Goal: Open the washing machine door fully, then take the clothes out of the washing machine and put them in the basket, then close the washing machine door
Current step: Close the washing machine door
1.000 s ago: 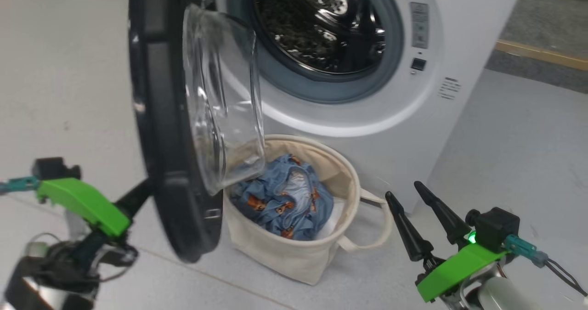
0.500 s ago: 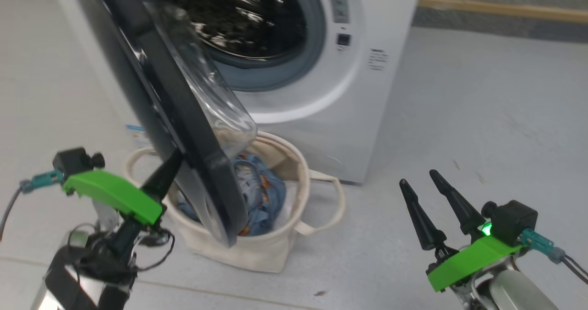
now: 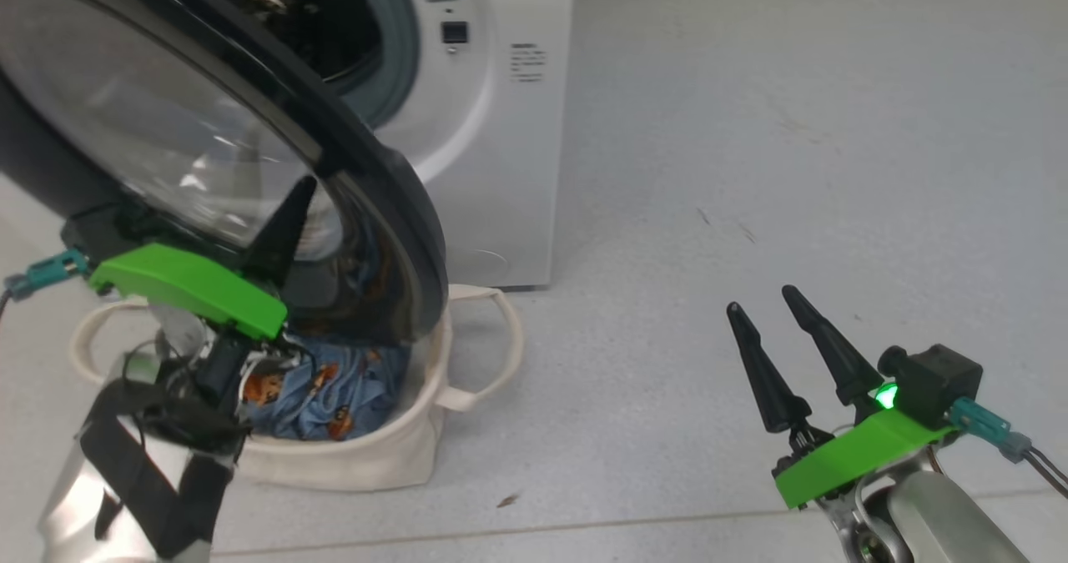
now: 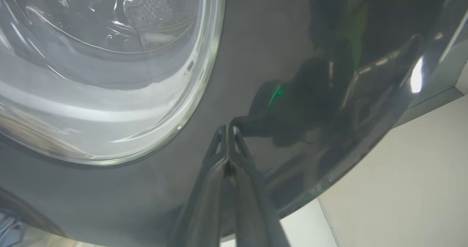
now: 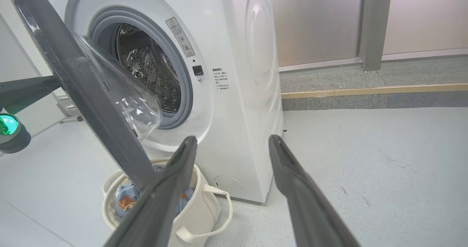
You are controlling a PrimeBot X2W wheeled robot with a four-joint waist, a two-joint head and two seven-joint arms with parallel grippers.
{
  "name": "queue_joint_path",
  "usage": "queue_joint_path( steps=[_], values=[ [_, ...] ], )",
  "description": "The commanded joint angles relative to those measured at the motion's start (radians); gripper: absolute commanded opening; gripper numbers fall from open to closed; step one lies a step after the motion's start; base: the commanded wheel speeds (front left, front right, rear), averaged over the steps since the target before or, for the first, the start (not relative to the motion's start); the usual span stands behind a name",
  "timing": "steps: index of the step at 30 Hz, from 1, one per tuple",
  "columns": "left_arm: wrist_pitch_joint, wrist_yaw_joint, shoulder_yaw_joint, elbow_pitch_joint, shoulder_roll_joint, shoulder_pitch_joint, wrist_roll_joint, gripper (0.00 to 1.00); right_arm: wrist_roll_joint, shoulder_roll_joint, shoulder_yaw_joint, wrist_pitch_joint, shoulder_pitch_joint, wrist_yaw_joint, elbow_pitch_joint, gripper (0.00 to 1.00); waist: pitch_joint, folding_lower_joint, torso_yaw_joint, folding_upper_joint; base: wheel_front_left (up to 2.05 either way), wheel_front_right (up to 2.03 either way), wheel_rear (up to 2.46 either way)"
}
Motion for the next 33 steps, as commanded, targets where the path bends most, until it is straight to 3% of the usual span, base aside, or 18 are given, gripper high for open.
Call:
queue_joint_path(
  steps=[1,7,8,9,10,24,33],
  values=[
    [-0.019,-0.007,0.029,-0.019,0.048,-0.063,-0.010,0.00,-0.003,0.003,0.004,-0.012,-0.031,0.001,-0.034,1.00,0.012,0.0000,-0.025,-0.0001,0.00,0.00,0.00],
    [-0.074,-0.007,-0.014,0.006,0.087,-0.073,-0.022,0.00,-0.005,0.008,-0.008,-0.012,-0.025,0.001,-0.040,1.00,0.005,0.0000,-0.027,-0.0001,0.00,0.00,0.00],
    [-0.087,-0.007,-0.021,0.009,0.095,-0.070,-0.021,0.11,-0.005,0.009,-0.010,-0.012,-0.022,0.001,-0.040,1.00,0.001,0.0000,-0.024,-0.0001,0.00,0.00,0.00],
    [-0.100,-0.007,-0.026,0.012,0.104,-0.066,-0.022,0.91,-0.006,0.009,-0.010,-0.012,-0.018,0.001,-0.039,1.00,-0.003,0.0000,-0.022,-0.0001,0.00,0.00,0.00],
    [-0.117,-0.007,-0.035,0.014,0.116,-0.061,-0.013,1.00,-0.006,0.009,-0.011,-0.012,-0.015,0.001,-0.038,1.00,-0.009,0.0000,-0.018,-0.0001,0.00,0.00,0.00],
    [-0.433,-0.004,-0.125,0.069,0.353,0.133,0.273,1.00,-0.016,0.002,-0.030,-0.013,0.052,0.001,-0.032,1.00,-0.109,0.0000,0.037,-0.0001,0.00,0.00,0.00],
    [-0.481,0.079,-0.064,0.001,0.446,0.321,0.370,1.00,-0.029,0.009,-0.063,-0.013,0.082,0.001,-0.054,1.00,-0.140,0.0000,0.043,-0.0001,0.00,0.00,0.00]
  ],
)
